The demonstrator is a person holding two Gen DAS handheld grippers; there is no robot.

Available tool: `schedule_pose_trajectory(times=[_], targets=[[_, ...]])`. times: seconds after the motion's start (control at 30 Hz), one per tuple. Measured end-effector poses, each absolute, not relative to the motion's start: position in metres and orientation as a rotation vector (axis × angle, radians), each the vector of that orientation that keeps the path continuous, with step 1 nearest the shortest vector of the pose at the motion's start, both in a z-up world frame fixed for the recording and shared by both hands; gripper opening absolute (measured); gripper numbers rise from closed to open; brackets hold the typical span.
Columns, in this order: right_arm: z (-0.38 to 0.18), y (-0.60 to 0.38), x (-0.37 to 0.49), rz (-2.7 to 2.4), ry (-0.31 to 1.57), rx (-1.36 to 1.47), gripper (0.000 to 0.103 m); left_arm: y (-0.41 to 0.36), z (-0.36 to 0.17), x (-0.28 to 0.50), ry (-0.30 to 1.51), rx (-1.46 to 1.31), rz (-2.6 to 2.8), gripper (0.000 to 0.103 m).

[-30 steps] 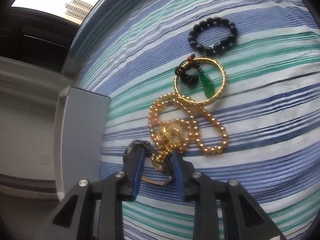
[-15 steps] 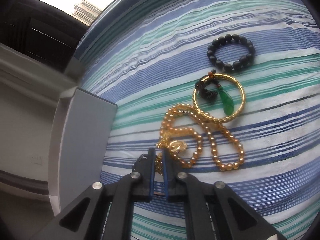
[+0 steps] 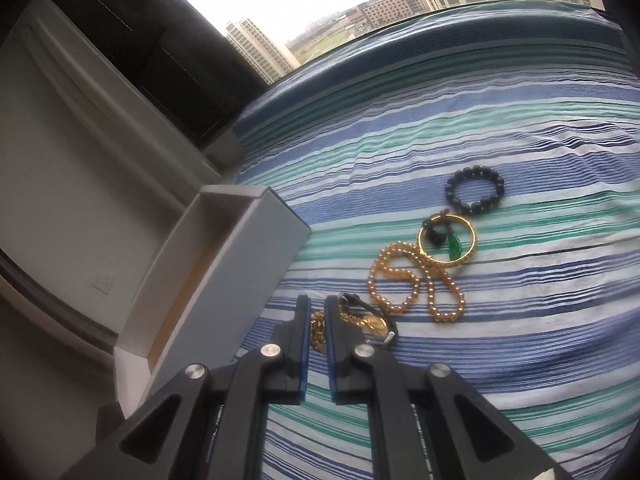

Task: Organize jewelry
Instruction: 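Grasp the gold chain with the right tool while the left tool grasps the black watch, then carry the black watch and gold chain into the white box and release both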

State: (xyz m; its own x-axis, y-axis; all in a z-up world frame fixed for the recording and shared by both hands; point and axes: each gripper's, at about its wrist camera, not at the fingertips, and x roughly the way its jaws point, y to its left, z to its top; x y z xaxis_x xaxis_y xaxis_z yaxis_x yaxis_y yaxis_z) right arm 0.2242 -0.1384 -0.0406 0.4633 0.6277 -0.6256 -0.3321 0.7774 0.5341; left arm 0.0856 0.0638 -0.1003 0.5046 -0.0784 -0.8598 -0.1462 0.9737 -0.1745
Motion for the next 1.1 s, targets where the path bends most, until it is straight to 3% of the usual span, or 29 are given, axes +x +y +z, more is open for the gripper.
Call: schedule_pose_trajectory(times=[0.47, 0.7, 0.8, 0.9, 1.0, 1.07, 1.1], targets=[[-0.046, -0.224, 0.183, 0.575, 0.864, 0.43, 0.007, 0.042, -0.022, 0.122, 1.0, -0.185, -0.098, 0.102], [-0.055, -0.254, 0.172, 0.522, 0.853, 0.459, 0.007, 0.036, -0.067, 0.208, 1.092, -0.265, -0.119, 0.101], [-0.061, -0.258, 0.166, 0.51, 0.864, 0.474, 0.007, 0.028, -0.095, 0.241, 1.131, -0.212, -0.074, 0.095], [-0.062, -0.264, 0.16, 0.502, 0.867, 0.483, 0.007, 0.026, -0.118, 0.263, 1.174, -0.186, -0.024, 0.082], [-0.057, -0.269, 0.156, 0.497, 0.865, 0.48, 0.007, 0.022, -0.131, 0.273, 1.171, -0.131, 0.01, 0.057], [-0.053, -0.271, 0.155, 0.5, 0.866, 0.478, 0.007, 0.018, -0.135, 0.274, 1.16, -0.103, -0.001, 0.01], [-0.052, -0.27, 0.157, 0.502, 0.868, 0.478, 0.007, 0.019, -0.136, 0.273, 1.151, -0.111, -0.003, 0.009]])
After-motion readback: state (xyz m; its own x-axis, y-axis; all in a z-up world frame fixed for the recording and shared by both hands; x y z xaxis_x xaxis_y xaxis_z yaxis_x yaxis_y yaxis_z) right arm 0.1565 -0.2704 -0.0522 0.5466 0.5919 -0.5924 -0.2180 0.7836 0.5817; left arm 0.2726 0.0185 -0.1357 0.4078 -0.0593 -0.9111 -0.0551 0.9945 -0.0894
